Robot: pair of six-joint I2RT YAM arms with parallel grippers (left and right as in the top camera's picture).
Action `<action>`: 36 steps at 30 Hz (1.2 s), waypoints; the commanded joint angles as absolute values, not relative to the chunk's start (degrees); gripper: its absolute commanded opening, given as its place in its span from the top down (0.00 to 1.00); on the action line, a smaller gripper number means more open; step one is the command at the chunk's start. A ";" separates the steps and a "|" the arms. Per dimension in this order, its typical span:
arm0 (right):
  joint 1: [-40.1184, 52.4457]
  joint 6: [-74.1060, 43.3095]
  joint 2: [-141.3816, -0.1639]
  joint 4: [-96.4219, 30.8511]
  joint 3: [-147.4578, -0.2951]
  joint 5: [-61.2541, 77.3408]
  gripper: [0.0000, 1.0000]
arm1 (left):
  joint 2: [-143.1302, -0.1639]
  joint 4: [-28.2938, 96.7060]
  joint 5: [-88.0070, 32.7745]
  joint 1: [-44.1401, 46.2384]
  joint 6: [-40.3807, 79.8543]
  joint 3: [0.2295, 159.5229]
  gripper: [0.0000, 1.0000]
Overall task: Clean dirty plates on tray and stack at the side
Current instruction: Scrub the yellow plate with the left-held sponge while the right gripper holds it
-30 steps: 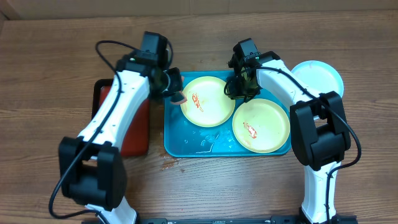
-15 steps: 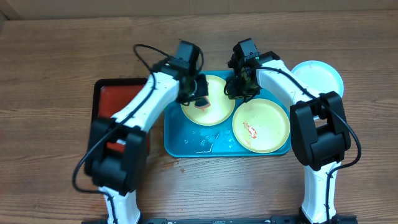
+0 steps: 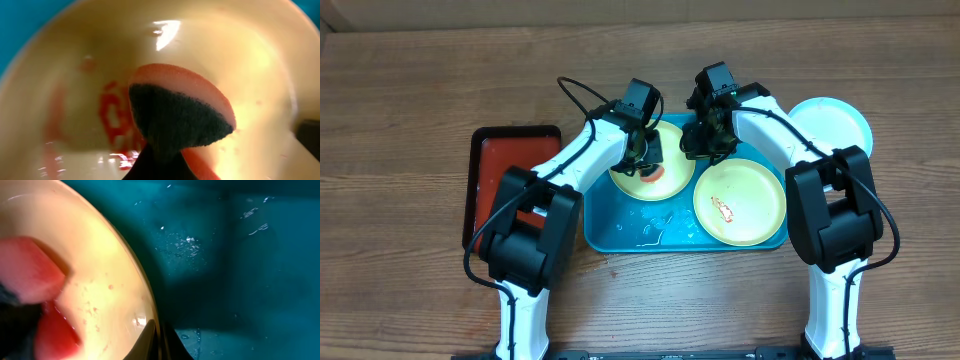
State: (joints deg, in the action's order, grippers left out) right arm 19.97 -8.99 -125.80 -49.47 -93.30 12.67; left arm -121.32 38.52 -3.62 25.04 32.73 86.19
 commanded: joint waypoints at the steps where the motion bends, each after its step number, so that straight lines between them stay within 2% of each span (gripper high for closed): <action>1: 20.18 -9.47 -128.07 -49.52 -92.95 12.27 0.96 | -122.61 41.23 7.11 22.76 33.19 87.26 0.96; 6: 20.18 -9.45 -128.07 -49.54 -92.95 12.27 0.96 | -122.13 46.92 7.05 21.06 32.14 93.62 0.96; 13: 20.18 -9.45 -128.07 -49.39 -92.95 12.27 0.96 | -122.41 44.29 -13.06 21.37 32.23 96.20 0.96; 18: 20.18 -9.45 -128.07 -49.39 -92.95 12.27 0.96 | -123.72 41.30 -14.92 23.38 32.38 94.94 0.96; 25: 20.18 -9.45 -128.07 -49.54 -92.92 12.25 0.96 | -126.50 41.60 -8.84 24.56 32.36 94.91 0.96; 36: 20.18 -9.43 -128.07 -49.58 -92.95 12.23 0.96 | -127.04 46.96 13.91 22.79 28.62 94.94 0.96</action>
